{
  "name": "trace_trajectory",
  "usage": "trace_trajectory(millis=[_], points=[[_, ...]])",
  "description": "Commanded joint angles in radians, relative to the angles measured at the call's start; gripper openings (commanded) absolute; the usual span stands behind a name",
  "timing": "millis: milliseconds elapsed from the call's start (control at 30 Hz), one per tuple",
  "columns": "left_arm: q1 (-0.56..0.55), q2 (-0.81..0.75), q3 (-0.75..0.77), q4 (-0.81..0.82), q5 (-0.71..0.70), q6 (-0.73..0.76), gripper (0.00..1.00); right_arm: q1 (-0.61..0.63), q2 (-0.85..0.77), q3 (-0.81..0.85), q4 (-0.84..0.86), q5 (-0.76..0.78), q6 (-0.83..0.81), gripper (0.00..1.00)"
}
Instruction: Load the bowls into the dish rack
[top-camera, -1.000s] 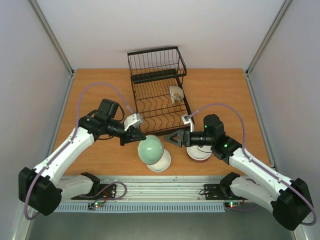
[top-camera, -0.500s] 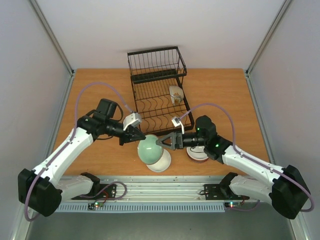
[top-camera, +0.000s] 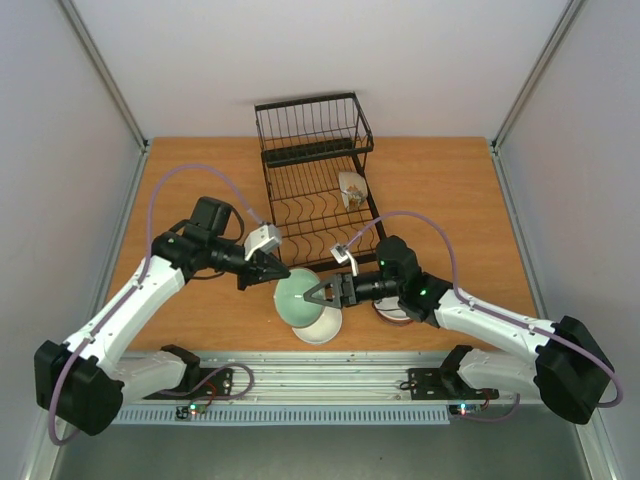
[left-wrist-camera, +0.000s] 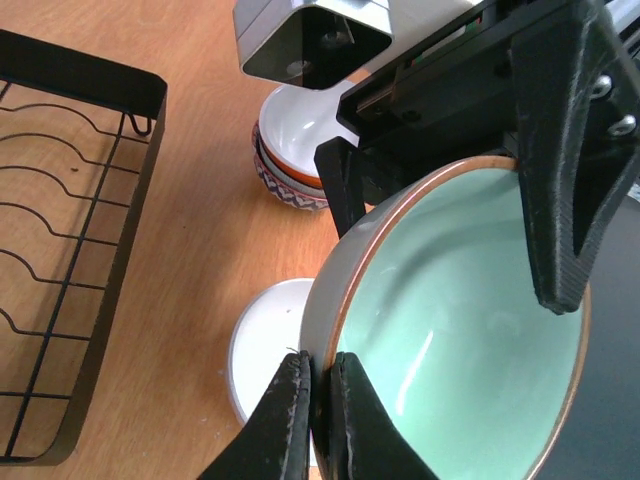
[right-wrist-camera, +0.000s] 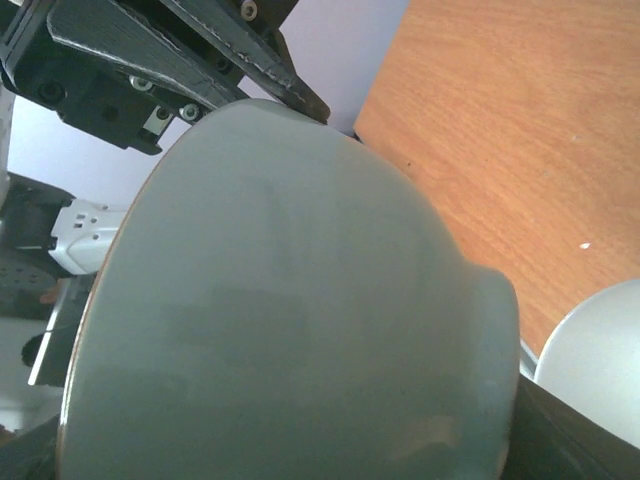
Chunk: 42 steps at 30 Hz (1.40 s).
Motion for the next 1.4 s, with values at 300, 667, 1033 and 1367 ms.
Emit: trace_trajectory(millis=[300, 667, 1033, 1367], points=[[0.005, -0.025, -0.003, 0.066, 0.022, -0.024, 0.0, 0.01, -0.007, 0.03, 0.042, -0.006, -0.01, 0.01], [0.005, -0.097, -0.044, 0.145, -0.096, -0.082, 0.8, 0.01, -0.003, 0.286, -0.506, 0.305, -0.326, 0.01], [0.005, -0.154, -0.102, 0.204, -0.246, -0.094, 0.81, 0.011, 0.299, 0.634, -0.77, 0.851, -0.609, 0.01], [0.005, -0.18, -0.141, 0.205, -0.259, -0.081, 0.81, 0.009, 0.656, 0.991, -0.823, 1.189, -0.778, 0.01]])
